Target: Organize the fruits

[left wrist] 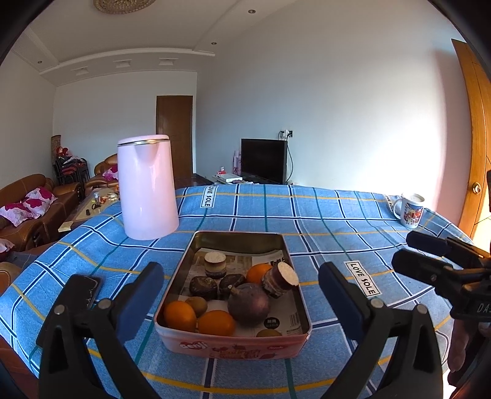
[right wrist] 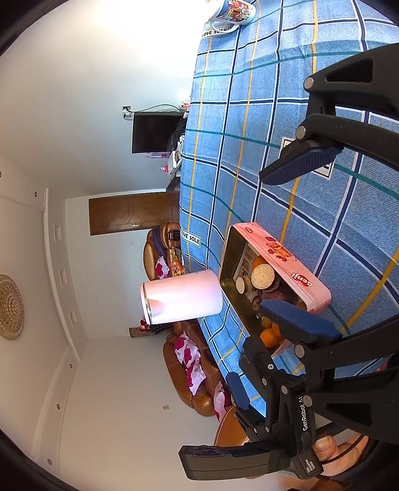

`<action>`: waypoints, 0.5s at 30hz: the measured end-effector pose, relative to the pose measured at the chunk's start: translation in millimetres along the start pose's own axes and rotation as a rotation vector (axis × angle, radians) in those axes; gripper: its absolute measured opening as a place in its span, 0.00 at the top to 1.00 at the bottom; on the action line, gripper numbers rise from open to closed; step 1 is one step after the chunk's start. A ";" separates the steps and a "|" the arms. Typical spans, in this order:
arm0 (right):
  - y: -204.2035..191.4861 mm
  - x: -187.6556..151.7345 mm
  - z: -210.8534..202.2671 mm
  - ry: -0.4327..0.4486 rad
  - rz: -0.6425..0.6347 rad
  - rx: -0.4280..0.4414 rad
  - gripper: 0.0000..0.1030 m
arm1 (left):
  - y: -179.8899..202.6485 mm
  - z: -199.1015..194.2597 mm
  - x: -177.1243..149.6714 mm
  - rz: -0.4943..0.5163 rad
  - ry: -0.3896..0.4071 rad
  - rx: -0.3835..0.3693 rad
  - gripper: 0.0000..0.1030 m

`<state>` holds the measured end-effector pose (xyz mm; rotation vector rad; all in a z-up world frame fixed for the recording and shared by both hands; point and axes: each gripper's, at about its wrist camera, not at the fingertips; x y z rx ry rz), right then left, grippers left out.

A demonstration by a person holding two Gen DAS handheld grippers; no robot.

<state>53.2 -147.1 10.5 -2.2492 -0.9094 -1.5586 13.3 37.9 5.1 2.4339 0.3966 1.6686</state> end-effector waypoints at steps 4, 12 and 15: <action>1.9 -2.5 0.1 -0.004 0.005 -0.002 0.24 | 0.3 1.3 0.8 -0.006 -0.002 -0.002 0.00; 10.3 -8.1 -1.8 -0.012 0.018 -0.014 0.24 | 1.5 3.8 -1.1 0.002 0.004 0.013 0.00; 17.7 -12.7 -2.4 -0.027 0.020 -0.031 0.24 | 1.0 5.0 -1.8 0.005 -0.008 0.016 0.00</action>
Point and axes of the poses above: each gripper's, at about its wrist camera, not at the fingertips, and z roughly the way its jaws point, y to its right, x to its top, and after that the axes turned 15 degrees about -z, right-handed
